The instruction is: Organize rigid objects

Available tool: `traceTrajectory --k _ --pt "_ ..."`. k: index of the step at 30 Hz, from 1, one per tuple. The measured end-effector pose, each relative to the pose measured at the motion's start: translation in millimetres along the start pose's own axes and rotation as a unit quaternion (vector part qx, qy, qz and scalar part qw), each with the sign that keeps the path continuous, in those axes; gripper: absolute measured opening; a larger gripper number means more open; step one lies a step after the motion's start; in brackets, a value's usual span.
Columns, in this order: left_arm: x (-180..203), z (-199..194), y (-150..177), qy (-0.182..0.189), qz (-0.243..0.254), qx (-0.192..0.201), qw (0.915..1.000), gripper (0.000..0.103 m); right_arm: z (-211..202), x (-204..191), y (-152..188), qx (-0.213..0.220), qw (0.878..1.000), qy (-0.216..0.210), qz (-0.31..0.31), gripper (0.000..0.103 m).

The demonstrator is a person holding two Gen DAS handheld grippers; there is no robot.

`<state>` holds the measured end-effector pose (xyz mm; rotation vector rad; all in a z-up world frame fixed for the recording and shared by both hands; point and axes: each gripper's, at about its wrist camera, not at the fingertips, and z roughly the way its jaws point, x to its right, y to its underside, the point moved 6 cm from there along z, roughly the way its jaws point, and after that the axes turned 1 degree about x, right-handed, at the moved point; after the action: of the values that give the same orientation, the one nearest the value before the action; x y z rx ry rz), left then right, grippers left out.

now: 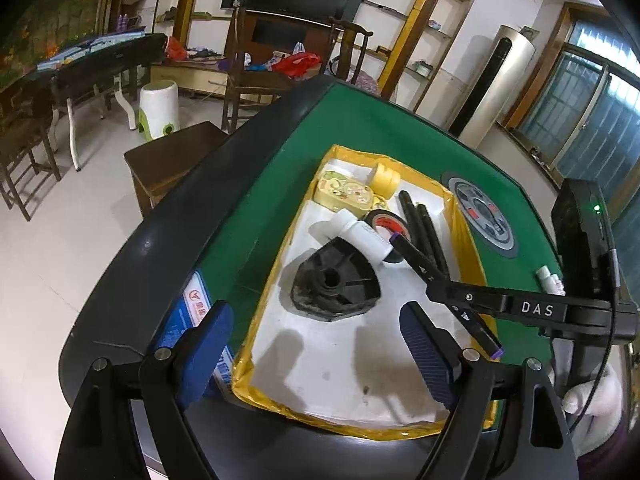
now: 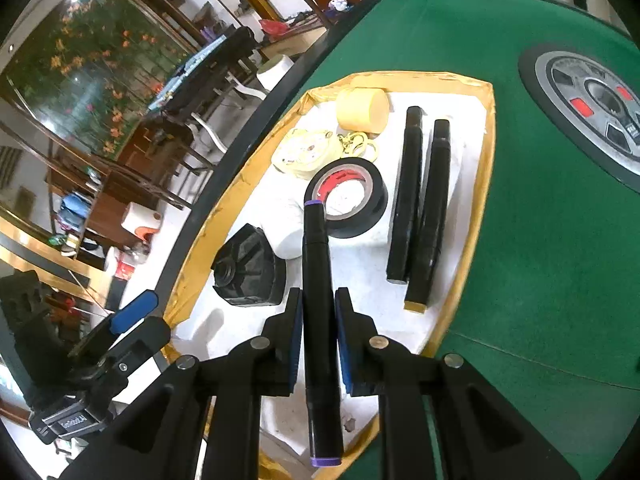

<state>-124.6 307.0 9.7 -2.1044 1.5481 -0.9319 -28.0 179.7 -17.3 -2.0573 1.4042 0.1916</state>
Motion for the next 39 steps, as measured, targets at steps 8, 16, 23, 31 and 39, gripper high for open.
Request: traceTrajectory --k 8,16,23,31,39 --pt "-4 1 -1 -0.002 0.003 0.005 1.0000 0.088 2 -3 2 0.004 1.000 0.011 -0.005 0.031" --pt "-13 1 -1 -0.005 -0.005 0.008 0.9999 0.088 -6 -5 2 0.020 0.999 0.021 -0.022 0.047" --pt "-16 3 -2 -0.005 -0.011 0.006 0.9999 0.088 9 -27 4 0.015 0.981 0.126 -0.145 0.037" --pt "-18 2 0 0.003 -0.014 0.006 0.9999 0.088 10 6 -13 0.003 0.985 0.151 -0.082 0.015" --pt "-22 4 -2 0.014 -0.026 0.005 0.9995 0.088 -27 4 -27 0.021 0.997 0.065 -0.026 0.039"
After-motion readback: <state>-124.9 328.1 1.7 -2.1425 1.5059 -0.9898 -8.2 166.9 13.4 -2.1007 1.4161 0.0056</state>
